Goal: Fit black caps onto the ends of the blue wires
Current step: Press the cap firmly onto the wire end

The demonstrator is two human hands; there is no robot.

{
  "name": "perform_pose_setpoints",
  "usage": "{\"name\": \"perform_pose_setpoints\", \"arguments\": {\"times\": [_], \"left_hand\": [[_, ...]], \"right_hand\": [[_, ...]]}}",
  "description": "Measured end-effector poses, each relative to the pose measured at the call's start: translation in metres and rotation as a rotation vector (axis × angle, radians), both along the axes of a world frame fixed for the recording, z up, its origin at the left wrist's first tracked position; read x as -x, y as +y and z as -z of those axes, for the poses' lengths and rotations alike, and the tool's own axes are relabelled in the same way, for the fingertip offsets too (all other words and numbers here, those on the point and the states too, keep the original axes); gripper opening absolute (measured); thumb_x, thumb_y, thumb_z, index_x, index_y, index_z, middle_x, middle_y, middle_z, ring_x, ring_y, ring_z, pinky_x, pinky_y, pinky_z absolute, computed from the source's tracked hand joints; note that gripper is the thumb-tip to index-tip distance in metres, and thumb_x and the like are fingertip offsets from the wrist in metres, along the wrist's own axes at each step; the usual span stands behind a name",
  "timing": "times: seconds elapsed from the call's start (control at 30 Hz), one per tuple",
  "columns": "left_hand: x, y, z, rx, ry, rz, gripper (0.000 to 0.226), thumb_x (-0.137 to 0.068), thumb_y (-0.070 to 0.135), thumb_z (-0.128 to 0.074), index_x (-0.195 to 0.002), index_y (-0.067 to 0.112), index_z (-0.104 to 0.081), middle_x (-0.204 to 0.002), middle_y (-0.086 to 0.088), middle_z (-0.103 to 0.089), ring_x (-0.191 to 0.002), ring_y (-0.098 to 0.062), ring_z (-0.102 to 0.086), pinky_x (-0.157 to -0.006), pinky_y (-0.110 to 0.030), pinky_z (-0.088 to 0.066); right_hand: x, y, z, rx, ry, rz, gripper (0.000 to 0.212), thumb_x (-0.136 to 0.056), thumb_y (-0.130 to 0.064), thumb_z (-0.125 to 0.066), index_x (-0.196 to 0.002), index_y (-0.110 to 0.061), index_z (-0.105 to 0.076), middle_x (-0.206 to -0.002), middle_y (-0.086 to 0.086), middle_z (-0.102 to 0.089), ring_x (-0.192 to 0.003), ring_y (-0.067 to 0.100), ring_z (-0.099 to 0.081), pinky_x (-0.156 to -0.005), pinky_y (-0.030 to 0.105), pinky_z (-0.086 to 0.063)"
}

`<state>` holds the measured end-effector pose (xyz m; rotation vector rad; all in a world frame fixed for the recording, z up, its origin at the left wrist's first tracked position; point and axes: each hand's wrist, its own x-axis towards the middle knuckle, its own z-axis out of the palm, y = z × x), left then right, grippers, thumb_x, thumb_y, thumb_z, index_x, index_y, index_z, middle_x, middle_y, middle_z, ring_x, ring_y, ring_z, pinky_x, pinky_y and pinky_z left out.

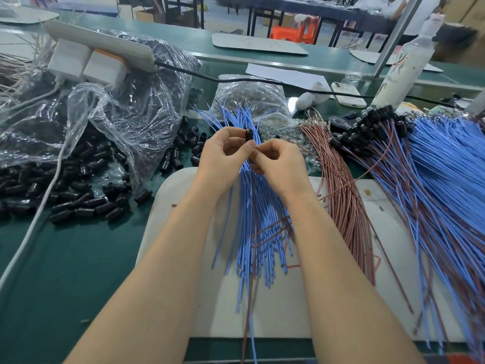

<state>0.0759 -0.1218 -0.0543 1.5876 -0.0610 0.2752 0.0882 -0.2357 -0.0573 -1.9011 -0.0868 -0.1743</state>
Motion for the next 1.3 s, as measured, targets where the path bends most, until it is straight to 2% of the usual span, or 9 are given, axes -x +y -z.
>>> {"name": "perform_pose_setpoints", "arguments": {"times": [0.17,0.5,0.6,0.67,0.8,1.0,1.17,1.3], "left_hand": [[0.001,0.000,-0.001,0.003,-0.025,-0.018,0.017,-0.087,0.008,-0.065,-0.090,0.022,-0.058,-0.083,0.004,-0.063,-0.079,-0.008,-0.060,-0.074,-0.012,-0.048],[0.007,0.001,-0.006,-0.032,-0.084,-0.016,0.026,-0.085,0.004,-0.065,-0.085,0.029,-0.059,-0.083,0.009,-0.063,-0.081,-0.008,-0.060,-0.085,-0.031,-0.050],[0.008,0.002,-0.008,-0.057,-0.124,-0.007,0.028,-0.085,0.001,-0.065,-0.085,0.029,-0.059,-0.081,0.012,-0.062,-0.077,-0.005,-0.058,-0.079,-0.026,-0.050],[0.008,0.003,-0.009,-0.055,-0.139,0.008,0.028,-0.085,0.000,-0.065,-0.086,0.027,-0.059,-0.081,0.013,-0.062,-0.073,0.000,-0.059,-0.074,-0.018,-0.050],[0.011,0.001,-0.010,-0.006,-0.139,0.060,0.023,-0.086,-0.005,-0.061,-0.089,0.017,-0.058,-0.084,0.005,-0.064,-0.073,0.005,-0.062,-0.069,-0.010,-0.048],[0.011,0.000,-0.009,0.032,-0.110,0.104,0.017,-0.086,-0.008,-0.059,-0.092,0.008,-0.056,-0.087,-0.002,-0.063,-0.073,0.000,-0.063,-0.065,-0.010,-0.047],[0.009,0.000,-0.007,-0.008,-0.106,0.122,0.017,-0.087,-0.007,-0.058,-0.091,0.009,-0.057,-0.094,-0.011,-0.065,-0.087,-0.015,-0.066,-0.079,-0.021,-0.051],[0.010,-0.001,-0.007,-0.023,-0.113,0.118,0.021,-0.086,-0.009,-0.057,-0.089,0.012,-0.057,-0.093,-0.012,-0.065,-0.087,-0.015,-0.066,-0.078,-0.020,-0.050]], "right_hand": [[0.000,-0.001,0.001,-0.013,0.002,0.003,0.018,-0.085,-0.023,-0.070,-0.069,-0.021,-0.061,-0.071,0.006,-0.070,-0.076,0.028,-0.069,-0.083,0.052,-0.053],[0.001,0.001,0.002,-0.061,0.012,-0.023,0.015,-0.087,-0.019,-0.068,-0.074,-0.018,-0.062,-0.074,0.005,-0.072,-0.076,0.023,-0.071,-0.086,0.049,-0.054],[0.000,0.001,0.003,-0.064,-0.003,-0.030,0.012,-0.088,-0.016,-0.066,-0.076,-0.015,-0.063,-0.075,0.008,-0.072,-0.076,0.023,-0.072,-0.085,0.050,-0.054],[0.000,0.001,0.003,-0.048,-0.013,-0.030,0.012,-0.088,-0.014,-0.066,-0.076,-0.015,-0.063,-0.073,0.007,-0.071,-0.074,0.022,-0.072,-0.084,0.050,-0.055],[0.001,0.001,0.003,-0.034,-0.035,-0.016,0.018,-0.088,-0.011,-0.064,-0.072,-0.018,-0.061,-0.068,0.003,-0.069,-0.071,0.021,-0.070,-0.082,0.051,-0.055],[0.003,0.000,-0.001,0.095,-0.104,0.027,0.016,-0.086,-0.012,-0.063,-0.072,-0.020,-0.061,-0.069,-0.003,-0.068,-0.074,0.020,-0.068,-0.080,0.046,-0.054],[0.005,-0.001,-0.005,0.161,-0.175,0.062,0.008,-0.084,-0.009,-0.064,-0.088,-0.016,-0.067,-0.077,-0.004,-0.067,-0.076,0.013,-0.065,-0.079,0.033,-0.053],[0.005,-0.001,-0.004,0.196,-0.215,0.060,0.008,-0.084,-0.006,-0.063,-0.089,-0.010,-0.068,-0.078,-0.003,-0.067,-0.077,0.014,-0.063,-0.075,0.027,-0.050]]}}
